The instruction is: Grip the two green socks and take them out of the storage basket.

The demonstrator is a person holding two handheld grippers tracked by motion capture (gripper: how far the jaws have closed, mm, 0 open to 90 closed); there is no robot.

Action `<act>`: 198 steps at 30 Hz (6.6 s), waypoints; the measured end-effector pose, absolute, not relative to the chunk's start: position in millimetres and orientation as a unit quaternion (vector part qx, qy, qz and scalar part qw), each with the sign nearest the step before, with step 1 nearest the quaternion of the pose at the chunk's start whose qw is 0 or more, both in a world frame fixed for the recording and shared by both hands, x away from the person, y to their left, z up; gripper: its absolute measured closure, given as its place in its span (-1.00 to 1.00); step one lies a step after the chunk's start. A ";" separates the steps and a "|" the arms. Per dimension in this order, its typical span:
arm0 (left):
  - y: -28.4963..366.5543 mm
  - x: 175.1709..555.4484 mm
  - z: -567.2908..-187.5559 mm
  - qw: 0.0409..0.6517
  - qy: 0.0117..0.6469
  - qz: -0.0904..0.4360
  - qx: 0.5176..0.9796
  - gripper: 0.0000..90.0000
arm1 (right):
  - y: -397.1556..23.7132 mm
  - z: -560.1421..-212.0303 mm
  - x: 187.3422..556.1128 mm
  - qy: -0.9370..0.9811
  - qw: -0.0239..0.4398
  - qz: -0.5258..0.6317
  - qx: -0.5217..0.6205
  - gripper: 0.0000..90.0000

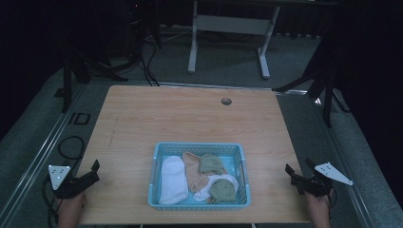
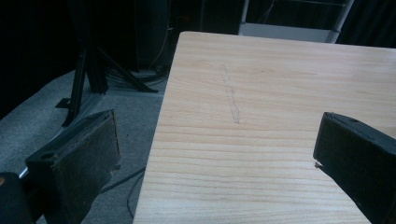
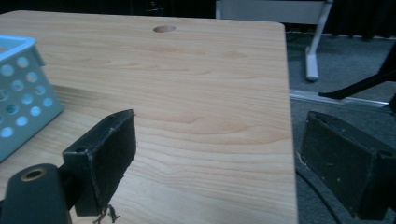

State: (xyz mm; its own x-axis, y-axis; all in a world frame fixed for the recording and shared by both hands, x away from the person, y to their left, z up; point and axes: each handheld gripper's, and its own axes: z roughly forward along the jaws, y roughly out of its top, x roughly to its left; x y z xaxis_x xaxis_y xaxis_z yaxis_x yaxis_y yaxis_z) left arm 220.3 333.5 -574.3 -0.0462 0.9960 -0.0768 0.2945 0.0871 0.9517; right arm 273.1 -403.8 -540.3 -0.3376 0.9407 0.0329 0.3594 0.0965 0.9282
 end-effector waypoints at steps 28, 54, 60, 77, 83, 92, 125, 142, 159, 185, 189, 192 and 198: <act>333.5 220.4 -574.3 0.432 0.597 0.405 0.540 -0.98 | -395.8 -536.9 278.7 0.786 0.238 0.422 0.385 -0.76; 333.7 220.3 -574.3 0.433 0.596 0.404 0.542 -0.98 | -329.3 -492.2 286.7 0.905 0.071 0.361 0.214 -0.72; 333.7 220.3 -574.3 0.433 0.596 0.404 0.542 -0.98 | -317.0 -483.2 286.2 0.912 0.054 0.358 0.190 -0.72; 334.2 220.0 -574.3 0.435 0.596 0.402 0.542 -0.98 | -262.0 -457.7 285.8 0.932 0.030 0.345 0.106 -0.74; 334.3 220.0 -574.3 0.435 0.596 0.402 0.542 -0.98 | -244.3 -459.5 290.1 0.942 0.022 0.326 0.084 -0.71; 334.9 219.8 -574.2 0.437 0.595 0.401 0.542 -0.98 | -213.6 -472.8 293.8 0.960 0.011 0.275 0.043 -0.52; 335.0 219.9 -574.2 0.437 0.595 0.400 0.543 -0.98 | -165.1 -483.9 286.1 0.983 0.027 0.180 -0.033 0.91; 334.7 219.9 -574.1 0.435 0.595 0.400 0.544 -0.98 | -173.6 -427.3 286.5 0.973 0.067 0.221 -0.031 0.92; 334.6 220.2 -574.2 0.436 0.596 0.400 0.542 -0.98 | -177.9 -354.4 295.9 0.953 0.129 0.273 -0.018 0.92; 334.4 220.5 -574.1 0.434 0.596 0.401 0.544 -0.98 | -261.6 -321.5 284.4 0.950 0.159 0.266 0.043 0.92; 334.5 220.6 -574.1 0.433 0.596 0.401 0.544 -0.98 | -280.5 -325.7 281.9 0.951 0.156 0.260 0.062 0.92; 334.5 220.6 -574.0 0.432 0.596 0.401 0.545 -0.98 | -293.8 -329.6 279.8 0.951 0.155 0.257 0.075 0.92; 334.4 220.7 -574.0 0.432 0.596 0.401 0.545 -0.98 | -316.8 -340.3 278.0 0.949 0.150 0.259 0.103 0.92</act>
State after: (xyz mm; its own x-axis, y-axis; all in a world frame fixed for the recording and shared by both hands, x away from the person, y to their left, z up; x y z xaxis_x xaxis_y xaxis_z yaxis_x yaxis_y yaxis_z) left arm 220.7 334.4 -574.0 -0.0332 0.9965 -0.0773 0.3034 0.0838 0.9492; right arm 278.0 -316.8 -340.3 -0.9338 0.2726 -0.2316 0.1171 0.8448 0.5221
